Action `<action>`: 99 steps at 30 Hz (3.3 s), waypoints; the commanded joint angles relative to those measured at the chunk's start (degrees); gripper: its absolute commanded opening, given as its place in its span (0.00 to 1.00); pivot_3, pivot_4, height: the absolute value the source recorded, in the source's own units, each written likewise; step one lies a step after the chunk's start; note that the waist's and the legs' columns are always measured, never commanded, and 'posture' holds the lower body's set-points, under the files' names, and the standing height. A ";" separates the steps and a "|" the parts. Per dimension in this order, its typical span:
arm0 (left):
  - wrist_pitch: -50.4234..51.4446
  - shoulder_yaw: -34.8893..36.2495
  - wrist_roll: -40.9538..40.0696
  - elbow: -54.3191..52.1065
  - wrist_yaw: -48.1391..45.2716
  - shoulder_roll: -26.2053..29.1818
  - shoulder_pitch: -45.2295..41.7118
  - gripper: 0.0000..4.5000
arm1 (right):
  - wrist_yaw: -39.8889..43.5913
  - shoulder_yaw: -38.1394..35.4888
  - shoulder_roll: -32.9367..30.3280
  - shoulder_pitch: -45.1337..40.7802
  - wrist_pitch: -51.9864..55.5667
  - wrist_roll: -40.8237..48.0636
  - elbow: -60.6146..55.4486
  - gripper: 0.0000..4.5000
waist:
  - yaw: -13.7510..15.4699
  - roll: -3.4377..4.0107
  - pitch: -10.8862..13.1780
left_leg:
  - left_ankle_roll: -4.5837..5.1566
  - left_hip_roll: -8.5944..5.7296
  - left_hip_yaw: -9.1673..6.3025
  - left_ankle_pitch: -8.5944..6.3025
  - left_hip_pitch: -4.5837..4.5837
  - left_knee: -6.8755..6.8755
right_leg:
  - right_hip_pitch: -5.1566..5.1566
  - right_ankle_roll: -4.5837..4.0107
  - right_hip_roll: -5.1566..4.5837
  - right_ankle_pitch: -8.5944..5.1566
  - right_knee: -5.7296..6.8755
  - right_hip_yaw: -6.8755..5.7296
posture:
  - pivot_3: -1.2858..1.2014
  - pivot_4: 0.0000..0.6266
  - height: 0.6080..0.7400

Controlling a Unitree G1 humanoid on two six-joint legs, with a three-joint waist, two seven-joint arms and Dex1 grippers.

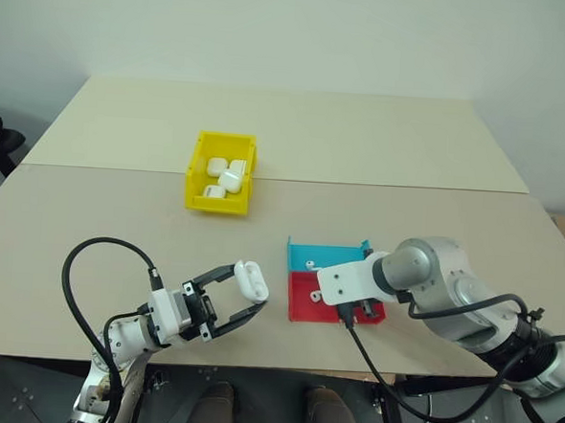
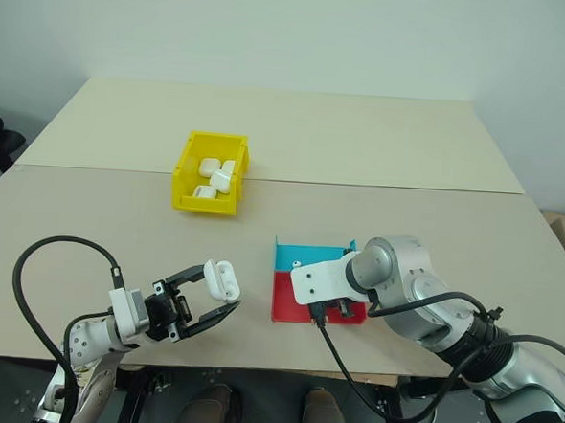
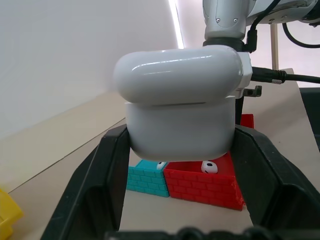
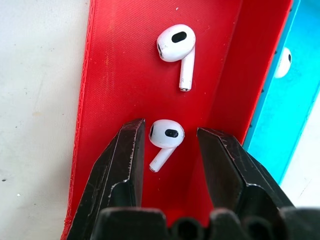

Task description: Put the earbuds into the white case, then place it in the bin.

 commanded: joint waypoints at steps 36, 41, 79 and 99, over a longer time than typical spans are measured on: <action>17.03 -2.08 -8.90 -17.34 5.62 1.03 -5.79 0.61 | -0.34 -38.66 4.70 1.57 17.89 19.19 -12.63 0.22 | 0.15 -0.03 -0.03 | 0.00 -0.02 -0.04 0.00 -0.04 -0.01 | 0.02 0.02 0.00 0.01 -0.01 0.00 | 0.52 0.24 1.00; 21.10 -0.97 -15.37 -17.65 1.45 2.69 -10.16 0.61 | -3.37 -58.87 13.25 0.61 20.55 36.23 -13.64 0.22 | 0.18 -0.03 -0.03 | 0.00 -0.03 -0.09 0.00 -0.04 -0.01 | 0.08 0.03 0.03 0.02 -0.02 -0.02 | 0.52 0.24 1.00; 26.43 0.79 -18.74 -17.46 -3.47 0.80 -19.62 0.61 | -14.55 -38.39 32.88 10.36 -25.90 55.54 -3.44 0.22 | -0.17 0.02 -0.04 | 0.00 0.01 -0.12 0.00 0.02 -0.04 | 0.06 0.02 0.13 0.02 0.08 0.04 | 0.52 0.24 1.00; 25.68 0.70 -18.80 -16.99 -3.60 -0.91 -20.14 0.61 | -12.58 -36.43 27.25 12.78 -29.13 56.94 -2.39 0.37 | -0.09 0.01 -0.04 | 0.00 0.01 -0.12 0.00 0.01 -0.04 | 0.07 0.02 0.13 0.02 0.05 0.04 | 0.52 0.24 1.00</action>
